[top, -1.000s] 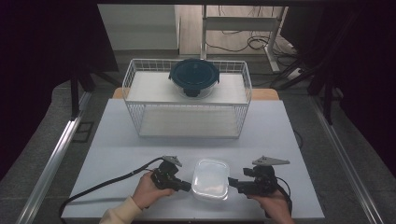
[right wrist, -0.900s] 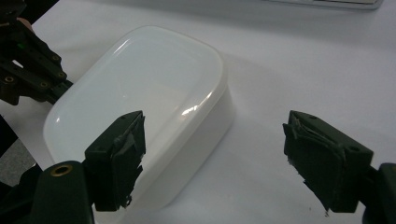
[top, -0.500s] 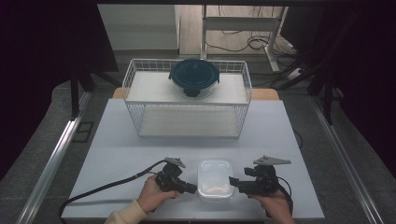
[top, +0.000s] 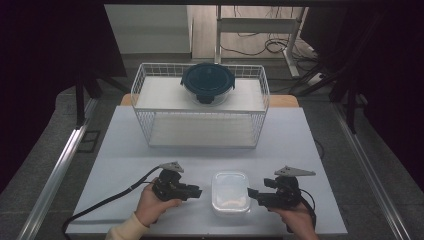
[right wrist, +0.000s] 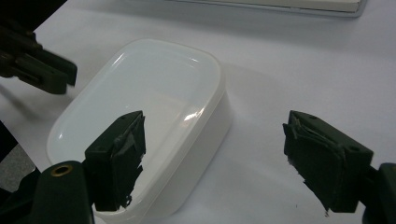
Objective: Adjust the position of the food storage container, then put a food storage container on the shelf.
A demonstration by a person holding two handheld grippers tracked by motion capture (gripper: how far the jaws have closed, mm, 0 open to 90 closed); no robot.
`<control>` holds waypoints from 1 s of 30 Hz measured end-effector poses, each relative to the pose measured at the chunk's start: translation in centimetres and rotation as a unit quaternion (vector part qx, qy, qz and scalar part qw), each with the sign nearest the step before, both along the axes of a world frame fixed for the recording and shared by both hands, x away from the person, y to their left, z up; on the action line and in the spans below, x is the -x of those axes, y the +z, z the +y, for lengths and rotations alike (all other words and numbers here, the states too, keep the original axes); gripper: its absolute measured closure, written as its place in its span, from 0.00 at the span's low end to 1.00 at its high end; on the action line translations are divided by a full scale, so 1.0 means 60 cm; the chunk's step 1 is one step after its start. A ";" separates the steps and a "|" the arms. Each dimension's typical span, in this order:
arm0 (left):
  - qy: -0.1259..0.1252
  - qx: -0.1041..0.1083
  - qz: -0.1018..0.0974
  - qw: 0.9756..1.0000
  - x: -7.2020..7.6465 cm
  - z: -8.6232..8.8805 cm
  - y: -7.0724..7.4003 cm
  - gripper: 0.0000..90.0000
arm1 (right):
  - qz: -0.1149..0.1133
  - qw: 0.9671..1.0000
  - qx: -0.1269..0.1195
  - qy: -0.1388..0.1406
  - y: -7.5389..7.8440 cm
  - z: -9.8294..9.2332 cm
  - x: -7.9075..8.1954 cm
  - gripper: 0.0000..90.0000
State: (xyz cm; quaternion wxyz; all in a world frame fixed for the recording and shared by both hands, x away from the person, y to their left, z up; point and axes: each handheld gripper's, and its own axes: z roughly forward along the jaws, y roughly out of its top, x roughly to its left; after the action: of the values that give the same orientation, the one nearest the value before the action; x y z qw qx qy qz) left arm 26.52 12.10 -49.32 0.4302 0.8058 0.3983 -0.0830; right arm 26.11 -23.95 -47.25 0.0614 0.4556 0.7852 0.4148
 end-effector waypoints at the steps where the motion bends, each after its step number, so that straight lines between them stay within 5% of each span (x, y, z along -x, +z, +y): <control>1: 0.010 0.004 0.003 1.000 0.001 0.006 0.002 0.62 | 0.000 1.000 -0.001 -0.001 0.001 0.000 0.000 0.23; 7: 0.053 0.026 0.012 0.998 0.006 0.023 0.014 0.37 | -0.001 1.000 -0.006 -0.001 0.004 -0.004 -0.001 0.23; 9: 0.053 0.031 0.012 0.998 0.011 0.020 0.020 0.37 | -0.001 1.000 -0.007 0.000 0.006 -0.003 0.000 0.23; 12: 0.044 0.001 -0.027 0.999 0.031 0.002 0.037 0.36 | 0.003 1.000 -0.006 0.004 0.008 -0.003 0.001 0.23; 16: 0.041 0.015 -0.030 0.999 0.039 -0.003 0.050 0.34 | 0.008 1.000 -0.011 0.004 0.012 -0.007 0.000 0.21; 30: 0.041 0.035 0.003 0.999 0.029 -0.019 0.039 0.39 | 0.039 0.998 -0.034 0.019 0.019 -0.013 -0.002 0.30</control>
State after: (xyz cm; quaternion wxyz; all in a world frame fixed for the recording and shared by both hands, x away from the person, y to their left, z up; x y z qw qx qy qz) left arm 24.76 10.94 -47.00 0.4598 0.7733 0.4289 -0.0816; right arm 26.22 -24.76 -46.12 0.0072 0.4583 0.7811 0.4241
